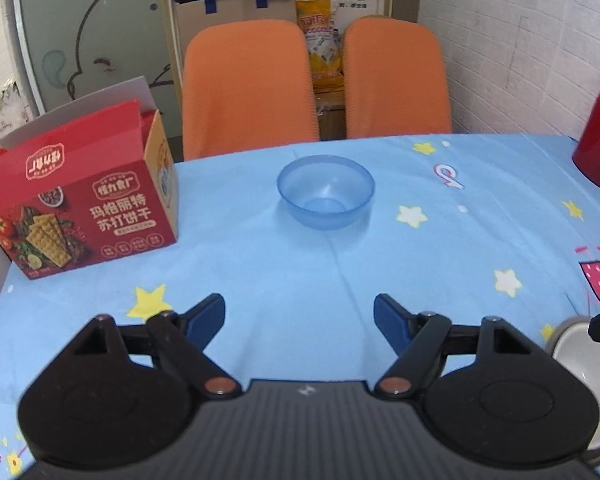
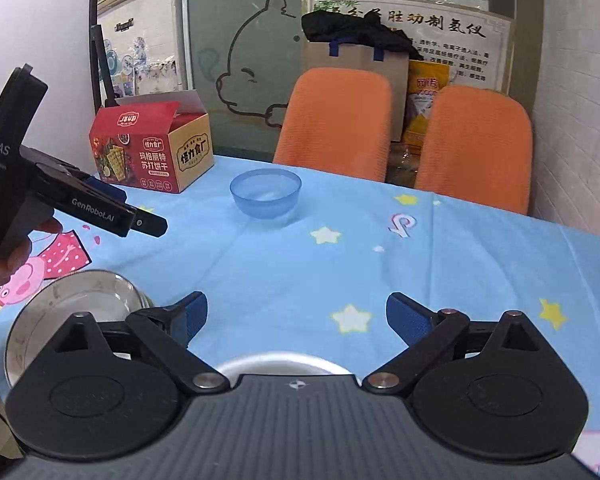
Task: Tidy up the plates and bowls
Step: 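Reach the left tool to the blue plastic bowl and grasp its rim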
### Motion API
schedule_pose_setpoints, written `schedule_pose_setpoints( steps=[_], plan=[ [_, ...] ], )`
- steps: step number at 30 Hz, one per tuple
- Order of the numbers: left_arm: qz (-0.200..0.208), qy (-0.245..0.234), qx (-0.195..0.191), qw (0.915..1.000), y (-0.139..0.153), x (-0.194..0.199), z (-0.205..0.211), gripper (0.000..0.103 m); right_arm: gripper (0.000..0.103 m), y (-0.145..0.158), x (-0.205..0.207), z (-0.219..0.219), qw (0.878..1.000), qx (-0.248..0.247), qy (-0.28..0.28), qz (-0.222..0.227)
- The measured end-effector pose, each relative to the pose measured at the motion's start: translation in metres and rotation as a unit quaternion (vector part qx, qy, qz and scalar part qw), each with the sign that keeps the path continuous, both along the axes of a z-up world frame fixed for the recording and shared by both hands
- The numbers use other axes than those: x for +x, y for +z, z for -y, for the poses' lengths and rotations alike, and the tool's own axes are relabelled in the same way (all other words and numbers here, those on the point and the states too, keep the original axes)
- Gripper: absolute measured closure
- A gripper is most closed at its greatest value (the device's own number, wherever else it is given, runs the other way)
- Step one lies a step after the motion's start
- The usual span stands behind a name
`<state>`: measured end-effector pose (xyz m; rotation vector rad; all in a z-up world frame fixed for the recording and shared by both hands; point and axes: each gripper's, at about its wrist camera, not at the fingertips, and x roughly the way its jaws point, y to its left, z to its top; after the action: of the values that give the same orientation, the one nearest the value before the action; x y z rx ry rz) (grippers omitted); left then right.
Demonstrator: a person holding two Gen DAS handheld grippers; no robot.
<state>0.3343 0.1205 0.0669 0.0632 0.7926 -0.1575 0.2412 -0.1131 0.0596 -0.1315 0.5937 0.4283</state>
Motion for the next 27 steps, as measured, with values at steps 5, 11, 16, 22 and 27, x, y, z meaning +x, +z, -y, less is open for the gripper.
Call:
schedule_pose_setpoints(
  steps=[5, 11, 16, 22, 27],
  plan=[
    [-0.003, 0.016, -0.02, 0.9997, -0.001, 0.069, -0.004, 0.027, 0.0, 0.015, 0.067, -0.038, 0.999, -0.016, 0.038, -0.006],
    [-0.029, 0.017, -0.051, 0.9981, -0.023, 0.143, -0.003, 0.027, 0.0, -0.007, 0.142, -0.081, 0.996, -0.035, 0.058, -0.055],
    [-0.045, -0.002, -0.058, 0.9973, -0.044, 0.176, 0.002, 0.027, 0.0, -0.042, 0.171, -0.092, 0.992, -0.044, 0.062, -0.099],
    [-0.053, -0.019, -0.06, 0.9966, -0.058, 0.195, 0.011, 0.027, 0.0, -0.059, 0.187, -0.102, 0.99, -0.063, 0.057, -0.113],
    [-0.052, -0.037, -0.066, 0.9958, -0.062, 0.201, 0.014, 0.029, 0.0, -0.069, 0.195, -0.11, 0.99, -0.065, 0.051, -0.116]
  ],
)
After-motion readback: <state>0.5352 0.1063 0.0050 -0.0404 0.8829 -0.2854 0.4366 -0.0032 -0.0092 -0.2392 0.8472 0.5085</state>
